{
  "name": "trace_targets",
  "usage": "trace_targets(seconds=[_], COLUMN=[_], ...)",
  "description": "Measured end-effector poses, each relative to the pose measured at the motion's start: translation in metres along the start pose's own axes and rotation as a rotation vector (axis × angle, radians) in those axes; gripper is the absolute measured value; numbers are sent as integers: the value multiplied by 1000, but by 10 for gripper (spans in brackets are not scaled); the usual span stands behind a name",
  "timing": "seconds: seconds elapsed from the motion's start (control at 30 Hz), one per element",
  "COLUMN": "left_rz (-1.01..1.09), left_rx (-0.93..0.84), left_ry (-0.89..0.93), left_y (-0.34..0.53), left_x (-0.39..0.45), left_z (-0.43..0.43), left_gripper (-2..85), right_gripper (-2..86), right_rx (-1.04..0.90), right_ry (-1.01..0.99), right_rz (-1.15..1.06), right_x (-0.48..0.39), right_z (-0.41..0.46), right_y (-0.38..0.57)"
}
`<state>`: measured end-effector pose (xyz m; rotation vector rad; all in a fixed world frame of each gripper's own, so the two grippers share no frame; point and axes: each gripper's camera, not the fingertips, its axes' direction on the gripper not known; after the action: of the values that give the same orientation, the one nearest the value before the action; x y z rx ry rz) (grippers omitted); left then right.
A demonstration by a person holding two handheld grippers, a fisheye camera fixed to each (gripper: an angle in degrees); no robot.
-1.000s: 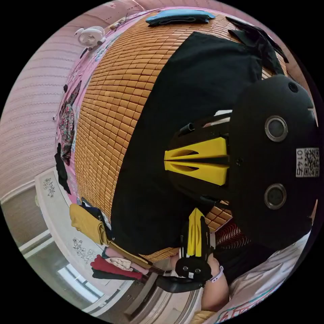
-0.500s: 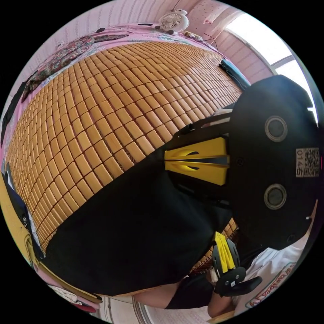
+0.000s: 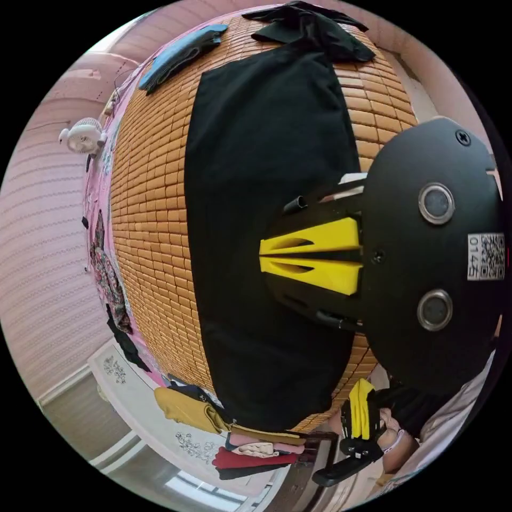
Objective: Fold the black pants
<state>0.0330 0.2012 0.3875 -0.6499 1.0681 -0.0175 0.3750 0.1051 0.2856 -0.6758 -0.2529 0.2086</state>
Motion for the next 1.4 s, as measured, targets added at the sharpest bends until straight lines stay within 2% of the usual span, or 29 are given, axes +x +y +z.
trace_targets(seconds=[0.13, 0.27, 0.37, 0.5, 0.67, 0.77, 0.87, 0.93, 1.0, 1.1, 1.17, 1.27, 1.4], left_rz=[-78, -191, -249, -286, -310, -312, -326, -335, -341, -378, -394, -402, -322], left_rx=[62, 118, 117, 95, 57, 36, 24, 21, 28, -6, -91, -36, -66], left_ry=[-60, -219, -256, -257, -293, -300, -291, -290, -295, -288, -209, -155, -40], left_y=[7, 12, 14, 16, 17, 17, 17, 17, 18, 20, 23, 30, 22], left_x=[-20, -47, -63, -78, -91, -98, -105, -109, -114, -125, -134, -132, -117], left_z=[-30, -58, -71, -80, -82, -82, -83, -86, -92, -95, -83, -87, -69], left_gripper=[-10, -10, -10, -10, -10, -10, -10, -10, -10, -10, -10, -10, -10], right_gripper=[109, 129, 138, 123, 125, 79, 19, 8, 4, 3, 3, 3, 5], right_rx=[103, 172, 219, 229, 163, 156, 165, 176, 194, 321, 402, 495, 612], right_ry=[194, 289, 259, 321, 390, 409, 345, 303, 207, 21, -43, -100, -41], right_rz=[271, 461, 520, 578, 451, 435, 430, 459, 520, 577, 548, 488, 337], right_x=[96, 151, 173, 184, 172, 165, 167, 176, 192, 213, 219, 224, 212], right_z=[-37, -51, -45, -32, -13, -8, -6, -8, -13, -33, -51, -79, -130], right_y=[62, 82, 82, 81, 68, 70, 76, 80, 87, 100, 102, 98, 85])
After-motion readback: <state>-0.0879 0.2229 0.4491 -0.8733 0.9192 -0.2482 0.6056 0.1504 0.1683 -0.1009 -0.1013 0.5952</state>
